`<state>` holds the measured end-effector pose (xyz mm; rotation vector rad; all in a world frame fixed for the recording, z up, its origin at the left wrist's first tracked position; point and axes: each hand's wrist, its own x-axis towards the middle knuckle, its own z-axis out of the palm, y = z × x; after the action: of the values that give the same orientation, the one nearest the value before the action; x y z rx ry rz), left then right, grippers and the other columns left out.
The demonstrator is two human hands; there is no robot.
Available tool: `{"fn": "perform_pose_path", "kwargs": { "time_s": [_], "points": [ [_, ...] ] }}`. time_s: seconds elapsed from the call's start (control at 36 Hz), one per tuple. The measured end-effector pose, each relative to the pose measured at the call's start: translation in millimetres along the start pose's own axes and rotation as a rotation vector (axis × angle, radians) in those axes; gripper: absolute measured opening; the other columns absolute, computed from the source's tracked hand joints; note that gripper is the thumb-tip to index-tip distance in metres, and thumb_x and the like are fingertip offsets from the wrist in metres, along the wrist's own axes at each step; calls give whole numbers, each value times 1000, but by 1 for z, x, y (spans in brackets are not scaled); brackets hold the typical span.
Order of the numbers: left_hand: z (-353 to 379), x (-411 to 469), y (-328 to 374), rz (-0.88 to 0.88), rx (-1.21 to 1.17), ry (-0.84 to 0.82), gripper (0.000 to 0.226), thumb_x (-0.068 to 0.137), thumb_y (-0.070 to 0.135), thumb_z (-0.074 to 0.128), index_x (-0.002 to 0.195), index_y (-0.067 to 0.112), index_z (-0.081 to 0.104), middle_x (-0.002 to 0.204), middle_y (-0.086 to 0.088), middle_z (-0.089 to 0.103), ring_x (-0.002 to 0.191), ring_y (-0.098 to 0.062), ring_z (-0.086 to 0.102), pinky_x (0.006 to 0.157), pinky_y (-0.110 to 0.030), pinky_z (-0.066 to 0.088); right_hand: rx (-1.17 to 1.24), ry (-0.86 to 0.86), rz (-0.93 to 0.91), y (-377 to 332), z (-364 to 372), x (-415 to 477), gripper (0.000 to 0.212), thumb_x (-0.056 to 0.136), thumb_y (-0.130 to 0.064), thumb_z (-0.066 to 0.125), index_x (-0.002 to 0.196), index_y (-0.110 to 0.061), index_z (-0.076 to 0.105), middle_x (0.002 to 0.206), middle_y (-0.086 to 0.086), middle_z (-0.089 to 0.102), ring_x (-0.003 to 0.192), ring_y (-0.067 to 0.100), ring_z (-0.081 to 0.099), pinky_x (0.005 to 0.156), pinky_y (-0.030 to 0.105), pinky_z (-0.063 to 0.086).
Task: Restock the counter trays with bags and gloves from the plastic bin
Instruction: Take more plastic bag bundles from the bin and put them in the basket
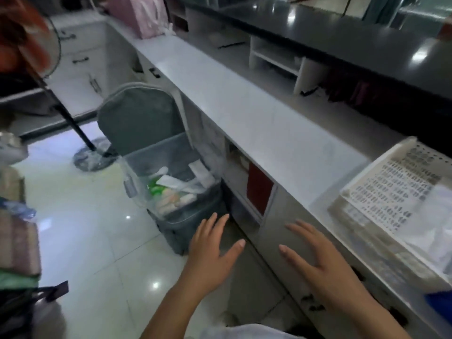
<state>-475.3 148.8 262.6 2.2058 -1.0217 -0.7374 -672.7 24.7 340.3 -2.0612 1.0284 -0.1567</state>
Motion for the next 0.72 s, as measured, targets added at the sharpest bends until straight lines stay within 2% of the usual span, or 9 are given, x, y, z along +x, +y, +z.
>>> {"fn": "perform_pose_path", "kwargs": {
  "time_s": [0.06,0.17,0.25,0.36,0.53,0.56,0.64,0.72],
  "points": [
    [-15,2,-16,-57,-16,26,78,84,77,39,152,45,20,164,16,9,151,-9,2,123,-44,12,-25,-25,-33,-17,8,13,63,70,-77,45,129,-55,44,146,-25,33,140,-5,21,113,25,23],
    [-31,9,-45,-136,-64,39,75,88,72,43,153,41,22,165,11,12,152,-13,5,122,-45,15,-93,-83,-79,-39,28,45,61,71,-78,42,127,-56,44,138,-28,34,133,-8,26,107,22,24],
    [-36,15,-65,-197,-102,34,75,89,70,43,154,40,21,166,10,9,152,-14,4,123,-44,14,-152,-155,-105,-48,46,73,63,75,-75,43,133,-49,46,139,-25,36,134,-5,29,108,22,26],
    [-49,27,-95,-306,-126,32,74,91,65,46,154,39,19,166,8,8,152,-15,5,123,-42,14,-200,-259,-126,-61,68,122,64,79,-73,44,137,-46,44,144,-26,32,129,-10,26,103,19,25],
    [-97,73,-138,-471,-154,122,75,88,65,49,153,37,24,165,8,12,152,-15,7,122,-43,14,-189,-352,-198,-98,105,230,61,87,-60,53,142,-35,46,155,-8,34,142,7,30,115,30,29],
    [-105,83,-144,-491,-146,133,74,88,65,50,153,37,25,165,8,13,152,-16,7,122,-43,14,-189,-370,-210,-105,111,250,60,88,-58,55,142,-34,46,155,-8,35,142,8,31,115,28,28],
    [-133,113,-153,-532,-113,148,72,90,63,50,152,39,25,165,8,12,152,-16,6,123,-42,12,-164,-404,-252,-127,127,306,57,89,-52,59,140,-30,50,143,-14,43,137,8,37,105,10,28],
    [-166,146,-158,-564,-70,135,72,90,63,50,152,41,22,166,8,9,152,-16,5,123,-40,12,-130,-426,-271,-147,141,359,53,89,-48,61,138,-28,53,142,-9,49,133,8,42,104,19,32]
  ]
}}
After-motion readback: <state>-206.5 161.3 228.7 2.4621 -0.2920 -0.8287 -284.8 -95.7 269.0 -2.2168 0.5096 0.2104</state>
